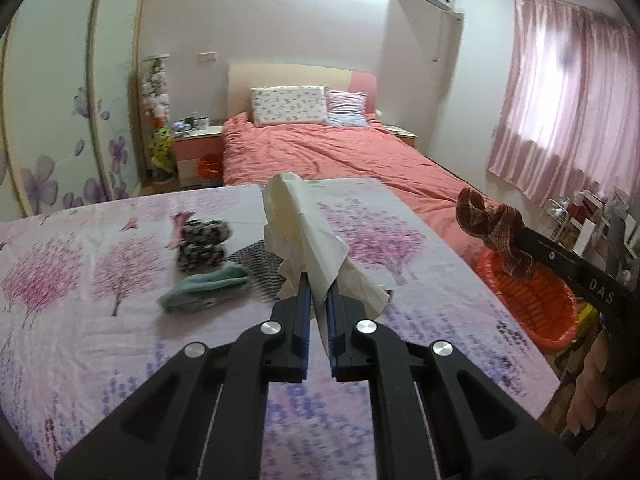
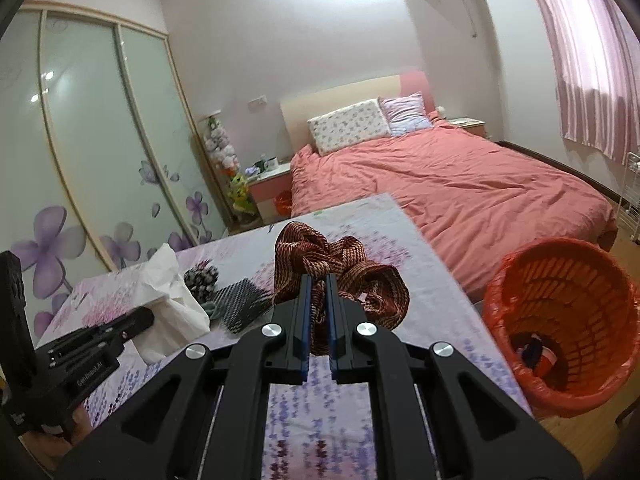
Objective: Collect trash
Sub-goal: 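Carry tissue and scrunchie over the orange basket and open both tools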
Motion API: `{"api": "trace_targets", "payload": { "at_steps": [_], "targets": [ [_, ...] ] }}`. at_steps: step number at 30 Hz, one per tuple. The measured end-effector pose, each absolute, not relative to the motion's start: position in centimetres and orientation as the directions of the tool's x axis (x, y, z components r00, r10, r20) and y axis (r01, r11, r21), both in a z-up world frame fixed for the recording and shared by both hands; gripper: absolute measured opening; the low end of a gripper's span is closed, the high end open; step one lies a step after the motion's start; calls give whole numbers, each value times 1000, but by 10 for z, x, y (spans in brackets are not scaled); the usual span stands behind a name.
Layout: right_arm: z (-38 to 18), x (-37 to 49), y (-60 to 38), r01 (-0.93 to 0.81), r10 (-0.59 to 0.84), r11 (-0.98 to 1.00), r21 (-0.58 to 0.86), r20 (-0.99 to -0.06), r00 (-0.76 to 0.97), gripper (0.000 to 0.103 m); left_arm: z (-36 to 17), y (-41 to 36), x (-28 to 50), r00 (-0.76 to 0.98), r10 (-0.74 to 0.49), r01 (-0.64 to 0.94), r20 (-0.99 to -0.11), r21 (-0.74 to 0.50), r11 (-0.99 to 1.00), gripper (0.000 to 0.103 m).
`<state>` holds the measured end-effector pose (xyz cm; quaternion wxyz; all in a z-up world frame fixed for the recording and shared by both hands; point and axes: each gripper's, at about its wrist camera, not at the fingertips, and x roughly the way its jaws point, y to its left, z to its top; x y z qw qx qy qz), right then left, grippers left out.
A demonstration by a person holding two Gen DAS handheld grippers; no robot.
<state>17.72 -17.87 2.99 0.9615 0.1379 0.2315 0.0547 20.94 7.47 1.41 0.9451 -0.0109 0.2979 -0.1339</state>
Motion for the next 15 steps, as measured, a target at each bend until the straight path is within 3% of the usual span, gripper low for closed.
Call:
{"api": "trace_targets", "payload": {
  "at_steps": [15],
  "targets": [
    [41, 154, -269, 124, 9, 928, 352, -354, 935, 7, 22, -43, 220, 704, -457, 460, -543, -141, 876, 8]
  ]
}}
